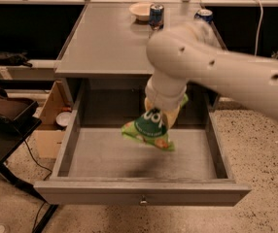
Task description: Pick green rice chip bag from top drawer and place on counter
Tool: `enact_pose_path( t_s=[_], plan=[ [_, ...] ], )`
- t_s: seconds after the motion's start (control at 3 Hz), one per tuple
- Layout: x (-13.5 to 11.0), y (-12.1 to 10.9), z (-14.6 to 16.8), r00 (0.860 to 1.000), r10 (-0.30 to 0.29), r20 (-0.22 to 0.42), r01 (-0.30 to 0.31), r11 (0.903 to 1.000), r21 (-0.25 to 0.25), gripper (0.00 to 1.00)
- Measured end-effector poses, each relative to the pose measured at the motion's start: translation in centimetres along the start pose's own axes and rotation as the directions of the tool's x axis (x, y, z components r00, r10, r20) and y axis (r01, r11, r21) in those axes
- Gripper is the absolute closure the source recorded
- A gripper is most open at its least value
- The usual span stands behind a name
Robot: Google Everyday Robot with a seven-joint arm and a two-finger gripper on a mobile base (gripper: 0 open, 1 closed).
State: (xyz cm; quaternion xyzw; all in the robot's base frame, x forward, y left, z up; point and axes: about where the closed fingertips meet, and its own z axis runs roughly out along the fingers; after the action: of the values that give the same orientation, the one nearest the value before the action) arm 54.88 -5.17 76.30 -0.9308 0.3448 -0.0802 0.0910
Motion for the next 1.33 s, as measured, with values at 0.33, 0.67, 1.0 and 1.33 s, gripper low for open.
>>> enact_pose_path(
  t_s=[0.33, 0.67, 1.0, 1.33],
  plan=[
    [2.2, -3.3, -7.8, 0.999, -0.035, -0.012, 0.035, 0.9993, -0.014, 1.00],
    [2.1, -3.3, -7.4, 0.999, -0.037, -0.012, 0.037, 0.9992, -0.012, 1.00],
    [3.1, -6.7, -7.8, 0.997, -0.065, -0.030, 0.067, 0.9966, 0.048, 1.00],
    [4.2, -11.7, -7.5, 0.992, -0.126, -0.020, 0.128, 0.9868, 0.100, 1.00]
  ],
)
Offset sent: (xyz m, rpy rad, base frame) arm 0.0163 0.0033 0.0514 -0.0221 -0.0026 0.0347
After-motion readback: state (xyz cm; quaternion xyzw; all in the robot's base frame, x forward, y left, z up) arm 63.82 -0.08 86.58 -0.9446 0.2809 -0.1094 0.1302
